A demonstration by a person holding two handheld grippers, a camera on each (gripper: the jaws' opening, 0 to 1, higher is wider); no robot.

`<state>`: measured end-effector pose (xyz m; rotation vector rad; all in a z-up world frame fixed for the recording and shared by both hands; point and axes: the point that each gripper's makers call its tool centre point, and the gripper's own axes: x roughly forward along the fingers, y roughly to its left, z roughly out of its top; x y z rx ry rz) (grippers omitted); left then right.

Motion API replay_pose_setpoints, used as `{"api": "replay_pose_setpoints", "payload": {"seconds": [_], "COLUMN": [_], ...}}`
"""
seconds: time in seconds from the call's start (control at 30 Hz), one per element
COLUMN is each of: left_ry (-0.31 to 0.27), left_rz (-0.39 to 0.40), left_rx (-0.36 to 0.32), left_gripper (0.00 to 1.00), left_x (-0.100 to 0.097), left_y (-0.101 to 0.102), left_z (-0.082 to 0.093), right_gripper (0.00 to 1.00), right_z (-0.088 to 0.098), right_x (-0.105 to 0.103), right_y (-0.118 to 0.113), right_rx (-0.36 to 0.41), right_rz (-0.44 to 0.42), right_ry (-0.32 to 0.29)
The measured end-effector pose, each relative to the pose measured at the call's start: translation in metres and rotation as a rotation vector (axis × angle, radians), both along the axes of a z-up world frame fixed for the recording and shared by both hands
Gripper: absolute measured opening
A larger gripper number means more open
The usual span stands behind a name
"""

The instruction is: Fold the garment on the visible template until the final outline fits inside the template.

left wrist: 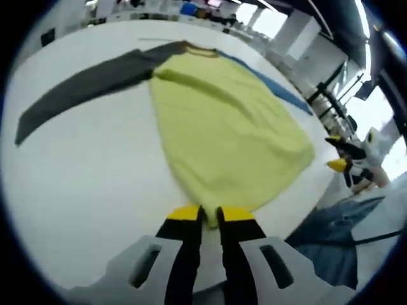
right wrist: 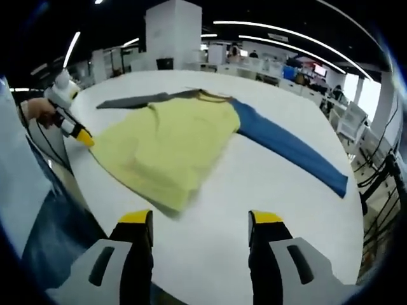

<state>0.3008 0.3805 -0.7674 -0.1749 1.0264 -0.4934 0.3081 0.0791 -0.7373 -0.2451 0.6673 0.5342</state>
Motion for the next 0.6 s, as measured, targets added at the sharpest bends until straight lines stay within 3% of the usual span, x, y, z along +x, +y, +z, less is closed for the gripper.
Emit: {"api": "replay_pose_setpoints", "payload": {"seconds": [0.2,0.33,0.47,0.6], "left_ry": [-0.001,-0.020,-0.083,-0.182], "left_rz": [0.006,0.005,0.055,0.108], "left_rx": [-0.006,-0.046,-0.138,-0.282], "left_gripper": [0.01,0.01,0.01,0.00], "left_x": [0.003,0.008,0.021,0.037], "left_y": [0.000,-0.004,-0.011,-0.019], "left_z": [0.002,0.014,0.038,0.080], "right_gripper": [0.48,0.41,0.38,0.38], "right_z": [-0.010,-0.016,-0.021,-0.023], "right_x": [-0.004,-0.006,-0.007,-0.006], "right_y": [0.008,0.012,0.019,0.028], "right_rx": [0.011,0.023,0.021,0.007], "right_rz": [0.021,0.027,0.047,0.075], "right_ry": [0.025,0.037,0.047,0.045]}}
